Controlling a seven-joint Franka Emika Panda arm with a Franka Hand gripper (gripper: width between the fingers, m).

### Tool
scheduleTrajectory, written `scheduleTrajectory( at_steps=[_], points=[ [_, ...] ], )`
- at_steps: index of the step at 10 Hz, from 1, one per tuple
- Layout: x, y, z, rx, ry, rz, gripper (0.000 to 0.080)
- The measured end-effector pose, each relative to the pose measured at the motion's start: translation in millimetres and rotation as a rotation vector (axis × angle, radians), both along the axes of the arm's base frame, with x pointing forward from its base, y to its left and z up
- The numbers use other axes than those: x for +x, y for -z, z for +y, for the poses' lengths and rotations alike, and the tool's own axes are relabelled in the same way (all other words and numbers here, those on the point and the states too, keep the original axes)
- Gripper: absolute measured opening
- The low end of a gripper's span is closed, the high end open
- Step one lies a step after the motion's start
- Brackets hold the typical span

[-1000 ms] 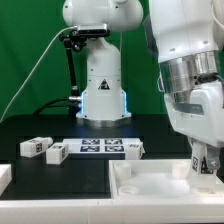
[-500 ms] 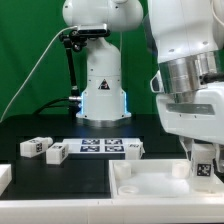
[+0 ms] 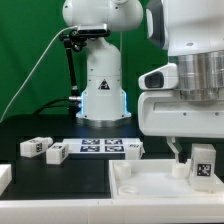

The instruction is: Assemble one leg

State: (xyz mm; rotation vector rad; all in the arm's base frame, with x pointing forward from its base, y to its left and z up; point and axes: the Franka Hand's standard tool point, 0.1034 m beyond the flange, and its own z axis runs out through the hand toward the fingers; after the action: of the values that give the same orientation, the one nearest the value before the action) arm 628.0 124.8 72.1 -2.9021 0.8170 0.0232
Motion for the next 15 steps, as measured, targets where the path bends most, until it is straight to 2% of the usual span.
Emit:
scheduleTrajectory(
  at_steps=[4, 5, 6, 7, 8, 9, 10, 12, 13, 14, 15],
  points=[
    [-0.4, 3.7, -2.4, -0.033, -0.337, -0.065, 0.0649],
    [-0.7, 4.1, -3.2, -0.035, -0.382, -0.069, 0.0649],
    [1.8, 4.0, -8.8, -0.014, -0.345, -0.082, 0.0649],
    [2.1, 4.1, -11.3, -0.016, -0.341, -0.082, 0.0559],
    [1.8, 4.2, -9.8, -0.016, -0.344, -0.081, 0.0423],
    [1.9, 4.2, -10.1, -0.016, -0.344, -0.081, 0.0423],
    [2.0, 4.2, -10.6, -0.016, -0.334, -0.081, 0.0289],
    [2.1, 4.3, -11.3, -0.011, -0.294, -0.076, 0.0289],
    [2.0, 4.8, -13.2, 0.011, -0.182, -0.067, 0.0289],
    [1.5, 5.0, -16.4, 0.033, 0.038, -0.060, 0.0289],
    [0.8, 5.4, -16.8, 0.036, 0.179, -0.059, 0.0289]
  ],
)
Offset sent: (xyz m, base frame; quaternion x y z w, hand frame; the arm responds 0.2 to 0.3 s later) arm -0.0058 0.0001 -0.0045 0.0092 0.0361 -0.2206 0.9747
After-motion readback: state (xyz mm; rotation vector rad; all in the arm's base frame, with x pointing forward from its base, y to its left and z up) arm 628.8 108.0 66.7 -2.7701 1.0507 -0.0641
